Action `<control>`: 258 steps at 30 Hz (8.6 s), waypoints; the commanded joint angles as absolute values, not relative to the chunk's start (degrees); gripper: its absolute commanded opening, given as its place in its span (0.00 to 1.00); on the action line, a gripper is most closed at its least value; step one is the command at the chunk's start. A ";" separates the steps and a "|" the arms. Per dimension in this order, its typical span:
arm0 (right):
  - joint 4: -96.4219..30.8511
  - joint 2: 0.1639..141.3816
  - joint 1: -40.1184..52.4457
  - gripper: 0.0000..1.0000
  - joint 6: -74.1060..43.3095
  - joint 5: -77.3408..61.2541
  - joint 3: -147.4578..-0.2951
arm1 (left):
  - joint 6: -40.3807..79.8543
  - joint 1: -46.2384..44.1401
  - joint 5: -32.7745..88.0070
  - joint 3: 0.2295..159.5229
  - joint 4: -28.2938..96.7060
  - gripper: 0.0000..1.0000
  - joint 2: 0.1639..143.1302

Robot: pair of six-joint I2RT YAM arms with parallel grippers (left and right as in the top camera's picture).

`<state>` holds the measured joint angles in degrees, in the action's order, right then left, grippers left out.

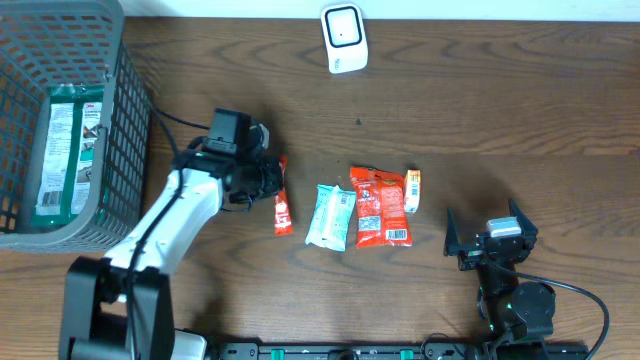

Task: Scan the item barcode
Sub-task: 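Lift the Nescafe sachet out and carry it toward the scanner, then lower the Nescafe sachet left of the wipes pack and release it, then reach into the basket and grasp the green 3M gloves pack, then lift the gloves pack out and carry it toward the table center, then lower the gloves pack onto the table left of the Nescafe sachet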

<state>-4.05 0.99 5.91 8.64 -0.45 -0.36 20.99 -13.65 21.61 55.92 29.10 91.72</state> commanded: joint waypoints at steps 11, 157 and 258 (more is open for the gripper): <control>-4.29 0.75 6.09 0.99 9.28 -0.71 -0.32 | 23.09 -27.55 -18.72 55.57 31.42 0.07 92.95; -4.29 0.75 6.09 0.99 9.28 -0.71 -0.32 | 8.34 7.49 -15.53 115.96 57.69 0.07 75.48; -4.29 0.75 6.09 0.99 9.28 -0.71 -0.32 | 7.90 -11.88 -5.39 59.40 37.69 0.69 97.06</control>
<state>-4.05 0.99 5.91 8.62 -0.45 -0.38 12.93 -13.02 -8.88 59.94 37.34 94.45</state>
